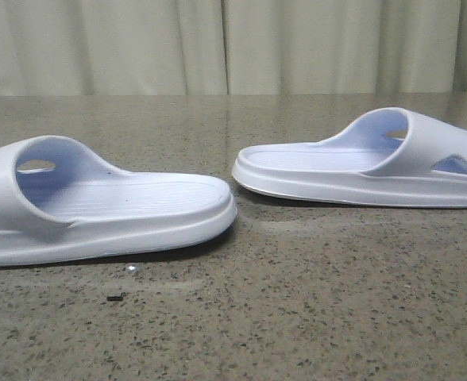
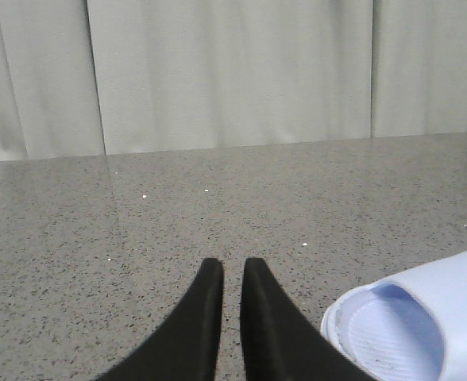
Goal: Insert blue slippers together front up
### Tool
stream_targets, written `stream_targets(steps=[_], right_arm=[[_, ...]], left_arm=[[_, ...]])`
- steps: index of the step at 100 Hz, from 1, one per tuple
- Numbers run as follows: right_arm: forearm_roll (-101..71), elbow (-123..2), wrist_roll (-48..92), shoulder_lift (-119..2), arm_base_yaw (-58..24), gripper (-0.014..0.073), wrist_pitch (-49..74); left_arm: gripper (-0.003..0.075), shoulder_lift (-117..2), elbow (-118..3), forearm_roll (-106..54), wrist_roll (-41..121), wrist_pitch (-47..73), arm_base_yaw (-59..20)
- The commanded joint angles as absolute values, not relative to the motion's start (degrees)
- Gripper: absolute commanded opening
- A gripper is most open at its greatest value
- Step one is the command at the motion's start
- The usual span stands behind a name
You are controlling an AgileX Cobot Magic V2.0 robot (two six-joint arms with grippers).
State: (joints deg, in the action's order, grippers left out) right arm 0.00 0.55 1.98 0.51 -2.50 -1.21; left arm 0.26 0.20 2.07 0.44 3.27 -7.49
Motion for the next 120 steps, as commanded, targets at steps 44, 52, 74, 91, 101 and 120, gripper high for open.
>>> stream_targets(steps=[44,52,74,91,101,120], right_arm=[[0.61,1.72,1.84,1.73,-2.11,-0.0107,-5.47],[0.61,1.72,1.84,1.73,-2.11,-0.0107,-5.47],[0.61,1.72,1.84,1.73,-2.11,-0.0107,-5.47],[0.61,1.72,1.84,1.73,-2.11,-0.0107,-5.47],[0.61,1.72,1.84,1.73,-2.11,-0.0107,-6.11],[0.61,1.72,1.84,1.73,-2.11,-0.0107,-6.15]], left_arm=[[0.0016,1.94,0.61,1.69,0.0,-0.9,-7.57],[0.0016,1.94,0.61,1.69,0.0,-0.9,-7.57],[0.0016,1.94,0.61,1.69,0.0,-0.99,-7.57],[0.0016,1.94,0.61,1.69,0.0,-1.25,-7.57],[0.0016,1.94,0.61,1.69,0.0,-1.25,-7.57],[0.0016,1.94,0.61,1.69,0.0,-1.25,-7.57]])
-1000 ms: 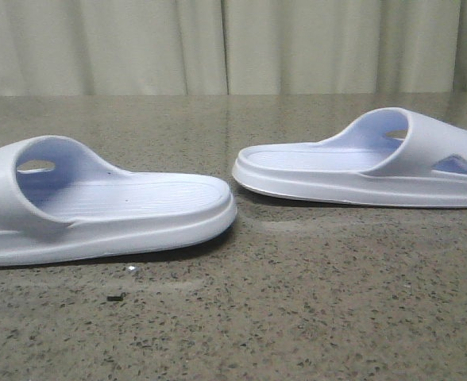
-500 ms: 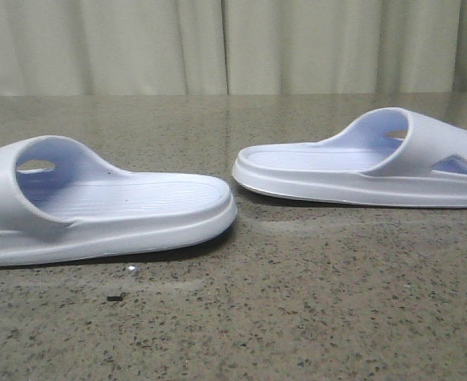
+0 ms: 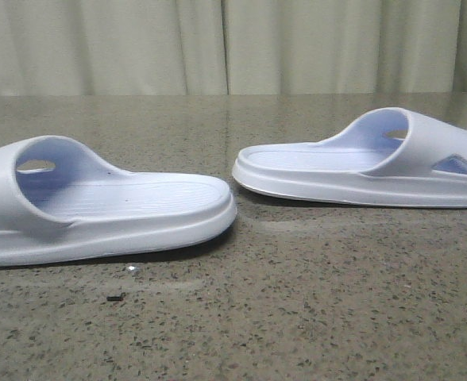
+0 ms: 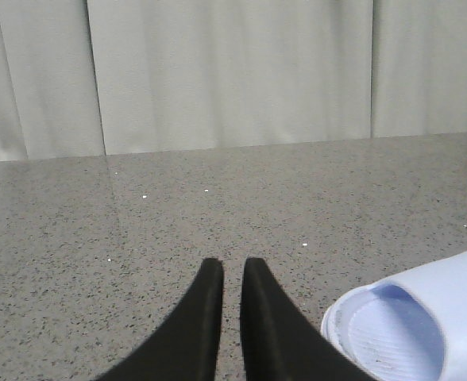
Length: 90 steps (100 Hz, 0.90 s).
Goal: Insert blue slippers together front up
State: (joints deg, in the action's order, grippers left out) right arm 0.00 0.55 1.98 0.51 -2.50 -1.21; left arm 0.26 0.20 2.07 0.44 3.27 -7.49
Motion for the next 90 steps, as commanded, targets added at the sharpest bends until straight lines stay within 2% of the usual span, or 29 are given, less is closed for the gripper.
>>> stream_targets(steps=[1,43,63,75,90], right_arm=[[0.61,1.72,1.84,1.73,-2.11,-0.0107,-6.15],[0.61,1.72,1.84,1.73,-2.11,-0.0107,-6.04],[-2.06,0.22,1.84,1.73,-2.11,-0.0106,-5.31],[-10.15,-3.86,1.84,1.73,-2.11,-0.0106,-1.84],[-10.81,-11.13,1.84,-0.66,-2.11,-0.0106,4.48]], left_arm=[[0.0016,1.94,0.61,1.69,0.0,-1.25,-7.57],[0.0016,1.94,0.61,0.46,0.0,-1.47,-7.57],[0.0015,1.94,0.23,-13.19,0.0,-2.28,-7.57],[0.0015,1.84,-1.6,-20.39,0.0,-0.63,-7.57],[0.0015,-0.43,-6.87,-32.89,0.0,3.51,-7.57]])
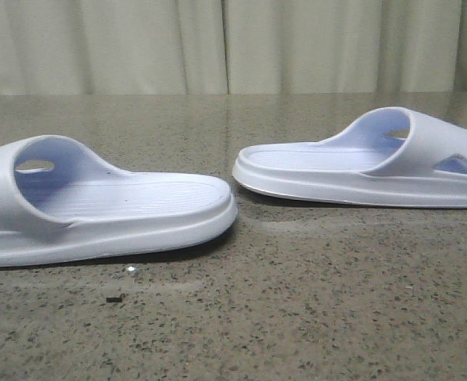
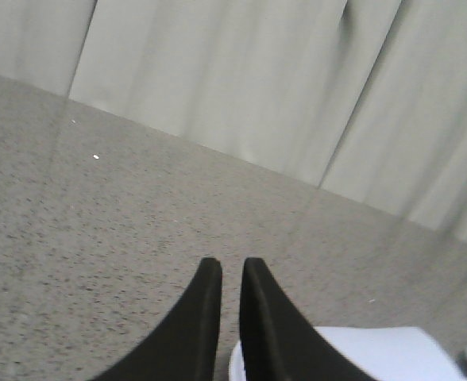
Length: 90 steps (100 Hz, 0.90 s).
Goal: Insert blue slippers together front up
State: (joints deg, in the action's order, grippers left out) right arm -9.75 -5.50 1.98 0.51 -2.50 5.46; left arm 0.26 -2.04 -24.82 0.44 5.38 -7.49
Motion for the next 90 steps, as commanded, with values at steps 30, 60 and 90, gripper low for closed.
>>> stream_targets(steps=[30,60,90], right_arm=[[-10.7,-25.45,1.84,-13.89,-2.11,-0.0106,12.54],[-15.29,-39.11,1.84,-28.84,-2.11,-0.0105,24.34],[-25.39,-39.23,1.84,-34.05,-2.11,0.0253,23.07]], left_arm=[[0.0015,-15.22,-24.12,-34.99,0.0,15.07,-7.57],[0.0018,-30.0,-38.53,-33.12,0.88,22.56,-7.57],[0.0316,-31.45,-38.4,-33.23,1.32,21.9,-7.57]])
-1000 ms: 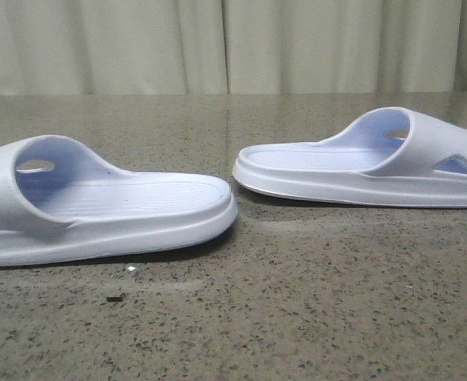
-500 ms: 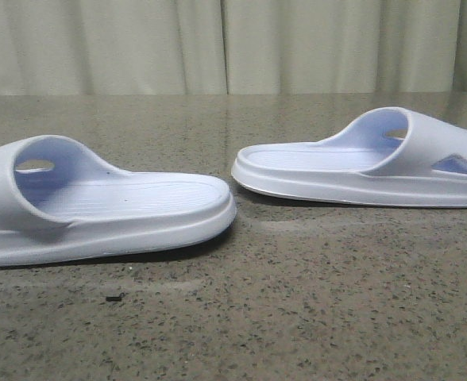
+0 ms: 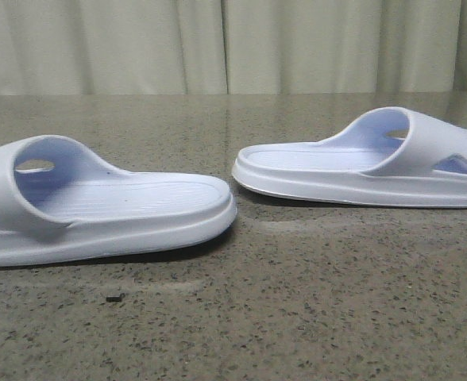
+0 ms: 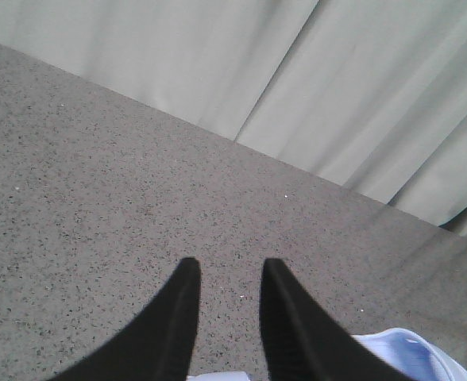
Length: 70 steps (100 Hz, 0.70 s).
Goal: Insert blue slippers together front up
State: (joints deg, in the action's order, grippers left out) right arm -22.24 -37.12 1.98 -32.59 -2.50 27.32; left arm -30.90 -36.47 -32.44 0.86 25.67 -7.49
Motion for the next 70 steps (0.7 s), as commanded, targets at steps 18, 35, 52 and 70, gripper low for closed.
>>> stream_targets(steps=[18,35,52,70], right_arm=[[-27.28,-39.23,1.84,-35.69,-2.11,0.0507,21.89],[-27.41,-39.23,1.84,-36.27,-2.11,0.0517,21.81],[-27.41,-39.23,1.84,-36.36,-2.11,0.0517,21.81],[-27.41,-39.23,1.84,-36.36,-2.11,0.0517,21.95]], left_arm=[[0.0504,-31.45,-38.4,-33.23,1.32,20.81,-7.57],[0.0468,-32.15,-38.17,-33.43,0.95,22.42,-7.57],[0.0466,-32.6,-33.81,-33.86,-9.46,20.96,-7.57],[0.0466,-32.6,-25.9,-36.32,-15.45,19.13,-7.57]])
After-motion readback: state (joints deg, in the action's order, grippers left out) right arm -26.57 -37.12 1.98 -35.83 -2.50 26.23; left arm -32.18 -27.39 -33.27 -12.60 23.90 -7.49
